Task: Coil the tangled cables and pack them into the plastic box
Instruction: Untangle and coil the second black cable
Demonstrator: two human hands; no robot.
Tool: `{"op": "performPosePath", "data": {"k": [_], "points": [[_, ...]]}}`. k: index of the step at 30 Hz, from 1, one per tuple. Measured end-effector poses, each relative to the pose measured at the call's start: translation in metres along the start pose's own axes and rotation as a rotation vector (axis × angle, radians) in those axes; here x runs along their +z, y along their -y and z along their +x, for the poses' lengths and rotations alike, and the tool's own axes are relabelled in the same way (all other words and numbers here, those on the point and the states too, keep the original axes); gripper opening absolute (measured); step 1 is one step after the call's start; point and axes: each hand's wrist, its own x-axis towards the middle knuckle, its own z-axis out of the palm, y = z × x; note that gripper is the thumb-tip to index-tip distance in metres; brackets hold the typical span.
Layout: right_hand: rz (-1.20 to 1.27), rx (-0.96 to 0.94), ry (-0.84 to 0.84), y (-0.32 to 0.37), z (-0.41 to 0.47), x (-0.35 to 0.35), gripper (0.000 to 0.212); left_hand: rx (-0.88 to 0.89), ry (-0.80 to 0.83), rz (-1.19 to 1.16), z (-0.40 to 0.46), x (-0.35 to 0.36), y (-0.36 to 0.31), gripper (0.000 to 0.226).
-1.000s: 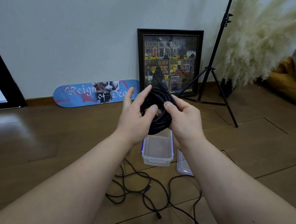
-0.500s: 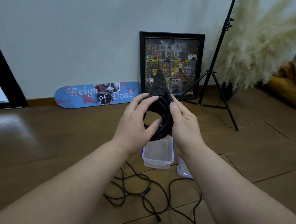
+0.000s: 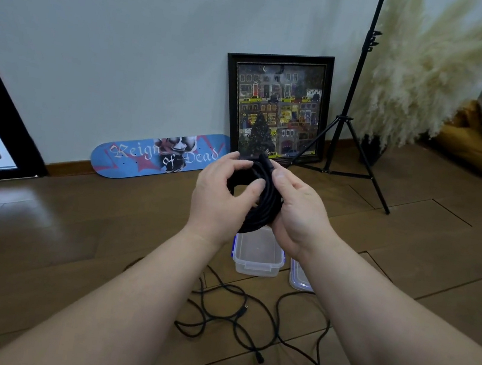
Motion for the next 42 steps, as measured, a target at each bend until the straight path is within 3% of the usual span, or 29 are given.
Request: {"op": "performPosePath", "data": {"k": [7,18,20,24,30,42], "points": [[0.026,-0.004,-0.063,-0.003,0.003,0.009,0.035,0.006,-0.059,0.005,0.0,0.002,-0.003,0.037],[0.138,0.046,-0.054,-0.001,0.004,0.01,0.038,-0.043,0.089,-0.019,0.005,-0.007,-0.001,0.006],[0.161,0.051,-0.057,0.0,0.003,0.009,0.037,-0.053,0.103,-0.041,0.005,-0.007,-0.001,0.01],[0.17,0.043,-0.052,0.004,0.001,0.009,0.034,-0.098,0.095,-0.152,0.007,-0.007,-0.001,0.024],[0.139,0.028,-0.053,0.005,-0.001,0.011,0.03,-0.195,0.044,-0.367,0.006,-0.004,0.002,0.023],[0.051,0.001,-0.097,0.006,-0.001,0.013,0.041,-0.453,0.089,-0.845,0.01,-0.012,-0.004,0.036]]}}
